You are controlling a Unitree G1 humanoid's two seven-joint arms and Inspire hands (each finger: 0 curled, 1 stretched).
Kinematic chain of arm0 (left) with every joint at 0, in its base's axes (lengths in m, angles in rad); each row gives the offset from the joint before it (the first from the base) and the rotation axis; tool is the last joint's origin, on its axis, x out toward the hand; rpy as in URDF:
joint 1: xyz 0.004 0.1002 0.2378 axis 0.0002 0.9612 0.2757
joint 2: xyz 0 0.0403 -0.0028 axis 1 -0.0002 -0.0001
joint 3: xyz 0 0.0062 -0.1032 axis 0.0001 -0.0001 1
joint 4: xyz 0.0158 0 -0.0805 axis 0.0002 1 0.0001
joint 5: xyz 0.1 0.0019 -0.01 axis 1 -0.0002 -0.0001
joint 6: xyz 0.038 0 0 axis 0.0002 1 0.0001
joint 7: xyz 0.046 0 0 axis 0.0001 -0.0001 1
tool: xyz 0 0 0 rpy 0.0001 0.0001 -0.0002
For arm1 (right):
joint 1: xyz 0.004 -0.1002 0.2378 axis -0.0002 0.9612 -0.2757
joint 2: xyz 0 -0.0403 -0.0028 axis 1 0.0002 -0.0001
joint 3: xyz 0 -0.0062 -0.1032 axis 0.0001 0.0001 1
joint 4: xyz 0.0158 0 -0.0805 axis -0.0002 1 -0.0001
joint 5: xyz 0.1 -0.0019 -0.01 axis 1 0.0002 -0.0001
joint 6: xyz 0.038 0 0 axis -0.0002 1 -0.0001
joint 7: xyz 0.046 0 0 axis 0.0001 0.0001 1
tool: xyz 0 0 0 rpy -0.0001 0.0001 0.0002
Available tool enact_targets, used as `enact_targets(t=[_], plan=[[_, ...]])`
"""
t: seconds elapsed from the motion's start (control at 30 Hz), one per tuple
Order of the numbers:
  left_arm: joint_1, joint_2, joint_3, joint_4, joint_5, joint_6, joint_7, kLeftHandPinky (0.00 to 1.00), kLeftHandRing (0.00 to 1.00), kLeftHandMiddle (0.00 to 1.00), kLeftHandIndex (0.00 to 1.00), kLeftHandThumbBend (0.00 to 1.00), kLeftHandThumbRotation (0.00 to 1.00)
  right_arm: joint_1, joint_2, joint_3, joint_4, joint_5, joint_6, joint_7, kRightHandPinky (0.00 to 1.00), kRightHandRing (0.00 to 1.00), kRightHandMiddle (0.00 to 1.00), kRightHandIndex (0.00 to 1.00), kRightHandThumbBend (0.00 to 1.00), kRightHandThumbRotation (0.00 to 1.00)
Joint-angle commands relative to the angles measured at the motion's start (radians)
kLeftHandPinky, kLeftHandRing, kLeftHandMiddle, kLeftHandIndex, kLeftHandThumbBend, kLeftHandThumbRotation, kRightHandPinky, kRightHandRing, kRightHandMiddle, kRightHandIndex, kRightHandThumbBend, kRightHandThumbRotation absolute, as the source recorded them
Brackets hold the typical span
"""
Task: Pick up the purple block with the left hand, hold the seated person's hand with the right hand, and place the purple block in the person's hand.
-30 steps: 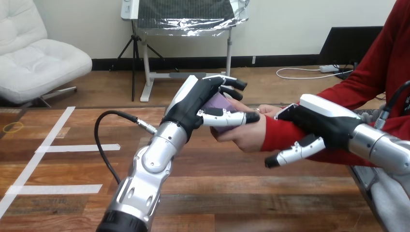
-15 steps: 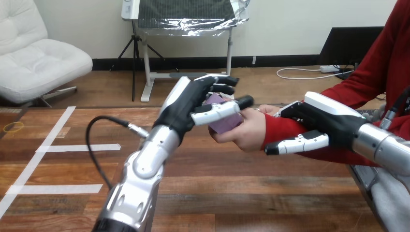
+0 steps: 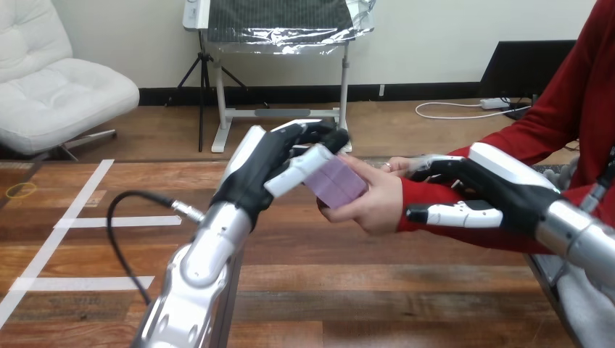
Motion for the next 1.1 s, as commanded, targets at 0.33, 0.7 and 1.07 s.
enact_targets(t=[0.33, 0.7, 1.07], plan=[[0.065, 0.027, 0.028, -0.161, -0.016, -0.059, 0.024, 0.65, 0.74, 0.77, 0.75, 0.68, 1.0, 0.031, 0.066, -0.071, -0.042, 0.06, -0.078, -0.112, 0.6, 0.76, 0.81, 0.84, 1.0, 1.0], [0.144, 0.043, 0.035, -0.263, -0.01, -0.07, 0.028, 0.68, 0.75, 0.78, 0.76, 0.66, 1.0, 0.089, 0.111, -0.103, -0.087, 0.108, -0.115, -0.171, 0.66, 0.79, 0.84, 0.86, 1.0, 1.0], [0.243, 0.034, 0.046, -0.368, -0.037, -0.091, 0.035, 0.67, 0.75, 0.78, 0.76, 0.61, 1.0, 0.183, 0.175, -0.134, -0.215, 0.21, -0.138, -0.163, 0.78, 0.85, 0.87, 0.88, 1.0, 1.0]])
